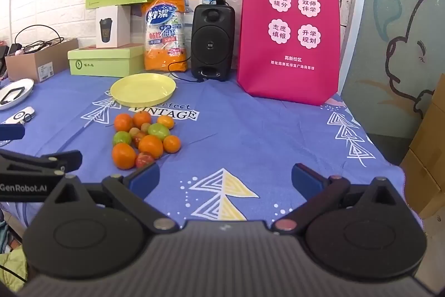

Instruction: Organize fruits

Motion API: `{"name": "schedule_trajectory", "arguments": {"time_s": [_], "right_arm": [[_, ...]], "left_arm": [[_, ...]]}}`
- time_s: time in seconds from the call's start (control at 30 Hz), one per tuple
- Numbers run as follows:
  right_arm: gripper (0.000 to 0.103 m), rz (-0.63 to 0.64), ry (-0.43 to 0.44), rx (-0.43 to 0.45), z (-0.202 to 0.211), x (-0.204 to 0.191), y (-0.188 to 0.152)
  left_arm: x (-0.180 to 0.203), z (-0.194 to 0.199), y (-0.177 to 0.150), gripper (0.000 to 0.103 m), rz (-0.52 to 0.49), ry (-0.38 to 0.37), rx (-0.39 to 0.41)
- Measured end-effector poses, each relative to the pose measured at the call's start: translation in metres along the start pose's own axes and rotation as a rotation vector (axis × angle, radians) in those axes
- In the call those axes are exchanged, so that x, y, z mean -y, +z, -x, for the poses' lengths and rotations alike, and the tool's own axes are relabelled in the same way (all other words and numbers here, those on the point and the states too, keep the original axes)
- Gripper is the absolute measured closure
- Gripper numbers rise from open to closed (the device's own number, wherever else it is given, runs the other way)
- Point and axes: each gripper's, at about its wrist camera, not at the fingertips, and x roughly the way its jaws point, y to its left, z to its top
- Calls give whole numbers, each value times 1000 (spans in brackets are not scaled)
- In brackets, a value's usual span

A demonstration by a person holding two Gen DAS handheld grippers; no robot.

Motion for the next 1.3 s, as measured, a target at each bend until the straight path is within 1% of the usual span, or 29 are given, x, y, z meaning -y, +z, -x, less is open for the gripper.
{"name": "schedule_trajectory", "arguments": {"time_s": [0.1, 0.13, 0.33, 0.4, 0.47, 0.57, 0.67, 0.83, 1.3], "right_arm": [[0, -1, -2, -3, 0, 0, 0], [0, -1, -2, -3, 0, 0, 0], [0, -2, -3, 2, 0, -1, 0], [0, -5, -5, 2, 0, -2, -1], [0, -14, -10, 1, -2, -3, -1], [0, -14, -11, -3, -8, -7, 3], [0, -4, -8, -8, -14, -10, 4], [0, 0, -14, -12, -21, -14, 8], [0, 8, -10, -1, -18, -17, 11]], "left_arm": [[5, 3, 0, 0, -24, -16, 11], [-3, -2, 1, 0, 30, 0, -11], [-6, -5, -2, 0, 6, -18, -10], [-9, -8, -1, 0, 1, -36, -24], [-7, -8, 0, 0, -16, -38, -51], [-9, -13, -1, 0, -24, -24, -62], [-11, -18, -1, 0, -14, -27, -70], [-14, -19, 4, 0, -9, 10, -61], [-14, -22, 2, 0, 15, 33, -72]]}}
